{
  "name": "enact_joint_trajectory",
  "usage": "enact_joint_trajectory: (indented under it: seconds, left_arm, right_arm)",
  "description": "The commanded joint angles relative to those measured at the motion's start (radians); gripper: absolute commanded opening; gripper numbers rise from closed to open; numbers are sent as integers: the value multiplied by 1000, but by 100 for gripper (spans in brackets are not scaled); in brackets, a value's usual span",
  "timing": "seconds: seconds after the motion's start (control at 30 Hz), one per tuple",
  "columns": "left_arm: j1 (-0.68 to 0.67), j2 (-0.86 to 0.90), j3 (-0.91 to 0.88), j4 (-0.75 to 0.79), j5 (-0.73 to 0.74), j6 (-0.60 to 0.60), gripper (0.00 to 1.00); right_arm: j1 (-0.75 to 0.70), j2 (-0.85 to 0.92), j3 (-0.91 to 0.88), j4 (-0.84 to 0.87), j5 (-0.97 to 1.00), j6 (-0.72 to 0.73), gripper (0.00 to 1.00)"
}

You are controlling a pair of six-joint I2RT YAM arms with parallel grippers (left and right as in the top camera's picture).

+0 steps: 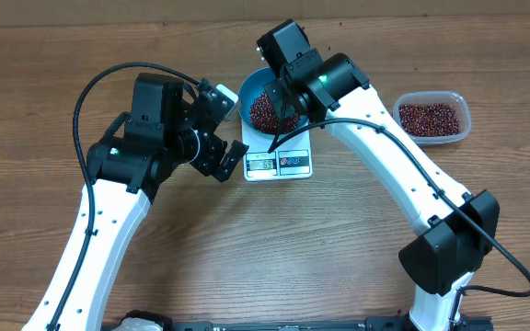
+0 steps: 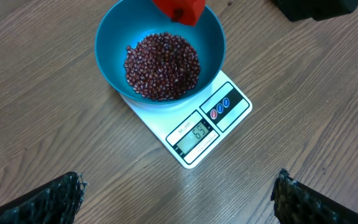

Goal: Scoop item into bowl and weigh 150g on scale
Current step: 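Tip the scoop with the right gripper to pour beans into the bowl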

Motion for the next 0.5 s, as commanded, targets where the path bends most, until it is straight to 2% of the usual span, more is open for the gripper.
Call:
enact_joint_trajectory:
  seconds: [0.0,0.47]
  left_arm:
    - [5,5,-4,3,8,-6,100]
    - [5,5,-4,3,8,-6,100]
  right_arm:
    - [-2,-49,33,7,-37,-4,4]
    - [-73,-139,33,5,-221,-4,4]
